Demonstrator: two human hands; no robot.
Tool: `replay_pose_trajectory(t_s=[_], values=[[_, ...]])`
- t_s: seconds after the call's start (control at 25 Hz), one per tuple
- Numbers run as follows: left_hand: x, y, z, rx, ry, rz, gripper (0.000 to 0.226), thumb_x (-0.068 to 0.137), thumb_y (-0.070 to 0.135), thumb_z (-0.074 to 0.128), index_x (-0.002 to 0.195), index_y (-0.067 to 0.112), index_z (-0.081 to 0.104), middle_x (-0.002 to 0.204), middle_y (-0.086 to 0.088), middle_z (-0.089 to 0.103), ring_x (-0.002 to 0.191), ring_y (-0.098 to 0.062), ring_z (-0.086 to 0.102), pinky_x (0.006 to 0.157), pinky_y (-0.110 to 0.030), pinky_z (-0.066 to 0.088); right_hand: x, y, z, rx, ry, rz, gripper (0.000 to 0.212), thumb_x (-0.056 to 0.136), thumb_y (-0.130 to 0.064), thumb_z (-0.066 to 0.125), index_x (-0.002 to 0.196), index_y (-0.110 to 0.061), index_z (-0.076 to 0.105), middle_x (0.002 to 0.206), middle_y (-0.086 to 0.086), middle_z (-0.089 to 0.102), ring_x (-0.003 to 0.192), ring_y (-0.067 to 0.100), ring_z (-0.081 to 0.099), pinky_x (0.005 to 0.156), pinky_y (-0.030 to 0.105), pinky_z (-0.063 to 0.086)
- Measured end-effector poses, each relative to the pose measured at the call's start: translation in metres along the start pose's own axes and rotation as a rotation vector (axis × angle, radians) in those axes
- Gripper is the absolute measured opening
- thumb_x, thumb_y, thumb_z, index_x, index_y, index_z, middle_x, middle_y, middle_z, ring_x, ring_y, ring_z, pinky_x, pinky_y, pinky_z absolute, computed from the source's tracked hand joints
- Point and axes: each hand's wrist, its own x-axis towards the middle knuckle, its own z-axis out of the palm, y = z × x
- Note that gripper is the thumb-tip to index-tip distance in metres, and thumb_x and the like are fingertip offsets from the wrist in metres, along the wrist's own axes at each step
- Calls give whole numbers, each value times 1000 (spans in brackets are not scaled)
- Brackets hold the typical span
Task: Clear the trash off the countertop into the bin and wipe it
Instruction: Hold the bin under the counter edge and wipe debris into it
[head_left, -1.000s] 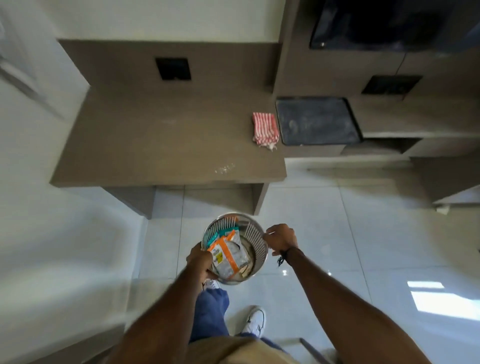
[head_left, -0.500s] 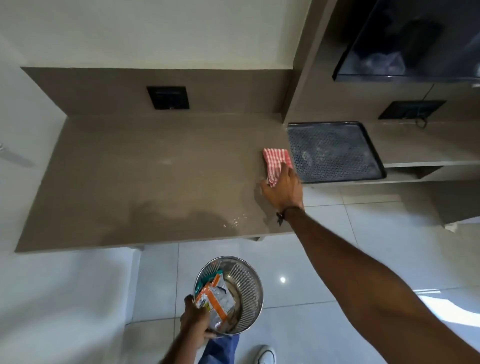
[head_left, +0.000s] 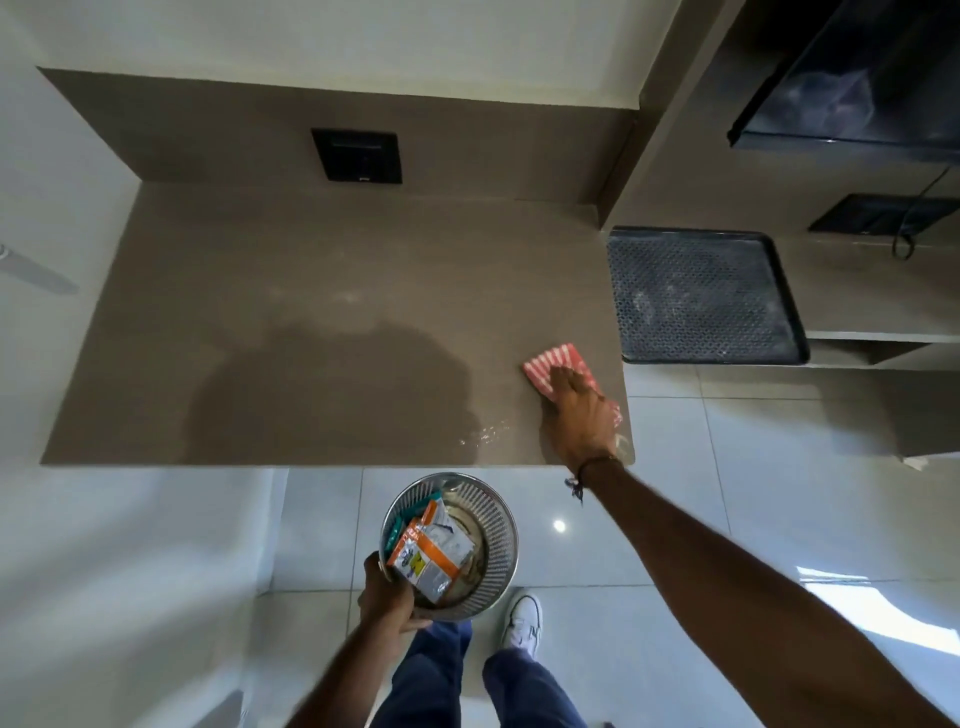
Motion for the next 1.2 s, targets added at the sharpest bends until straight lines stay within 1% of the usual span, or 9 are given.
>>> replay_pose_trajectory(t_s=[0.16, 0.24, 0.36, 0.52, 0.68, 0.84, 1.0, 1.08, 1.2], values=[[-6, -2, 0, -35, 32, 22, 22, 100, 28, 49, 119, 18, 52, 126, -25, 63, 87, -45, 73, 54, -56, 64, -49, -40, 22, -46, -42, -272, 51, 94, 0, 50, 141, -20, 51, 132, 10, 64, 89, 27, 70, 67, 35, 59], [-9, -2, -1, -40, 53, 48, 21, 99, 29, 51, 116, 17, 52, 124, -24, 64, 88, -45, 73, 55, -58, 64, -73, -62, 27, 15, -96, -450, 65, 86, 11, 46, 138, -26, 57, 133, 4, 66, 95, 25, 70, 70, 35, 62], [-18, -1, -4, -78, 93, 41, 23, 98, 30, 51, 117, 18, 50, 124, -25, 61, 85, -46, 74, 50, -57, 63, -93, -79, 20, 102, -182, -644, 50, 85, -4, 57, 127, -30, 65, 115, 1, 76, 93, 26, 75, 76, 35, 63], [-22, -2, -6, -82, 107, 72, 31, 98, 30, 54, 126, 18, 49, 132, -25, 58, 98, -49, 71, 49, -57, 62, -73, -48, -15, 414, -25, -398, 37, 89, -10, 57, 117, -28, 72, 95, -1, 80, 77, 17, 75, 69, 35, 64], [-29, 0, -5, -121, 109, 71, 34, 98, 30, 54, 129, 19, 48, 134, -24, 56, 106, -50, 67, 58, -65, 62, -34, -23, -27, 319, -51, 8, 53, 75, -8, 65, 126, -24, 69, 103, 15, 78, 89, 34, 75, 81, 37, 61], [-30, 8, -2, -114, 94, 76, 31, 97, 28, 53, 126, 19, 51, 128, -23, 62, 100, -48, 71, 57, -64, 62, -80, -71, 0, 248, -186, -338, 48, 87, 2, 52, 119, -28, 70, 110, -1, 77, 86, 16, 73, 72, 25, 60], [-31, 12, 2, -74, 117, 109, 28, 95, 29, 53, 121, 18, 55, 124, -21, 65, 97, -43, 72, 54, -58, 63, -100, -99, 6, 463, -365, -446, 35, 84, -13, 61, 115, -23, 75, 98, 6, 80, 84, 23, 75, 77, 34, 63], [-28, 13, 2, -51, 102, 118, 31, 95, 31, 54, 123, 19, 55, 125, -21, 65, 99, -43, 72, 55, -59, 63, -91, -92, 0, 595, -266, -329, 35, 85, -12, 62, 115, -22, 75, 92, 5, 81, 71, 18, 75, 65, 29, 63], [-23, 12, 4, 11, 87, 128, 33, 97, 34, 55, 127, 20, 54, 128, -20, 65, 104, -44, 71, 65, -62, 63, -59, -56, -18, 658, 99, -140, 35, 84, -1, 66, 112, -20, 76, 85, 1, 80, 55, 8, 64, 52, 13, 51]])
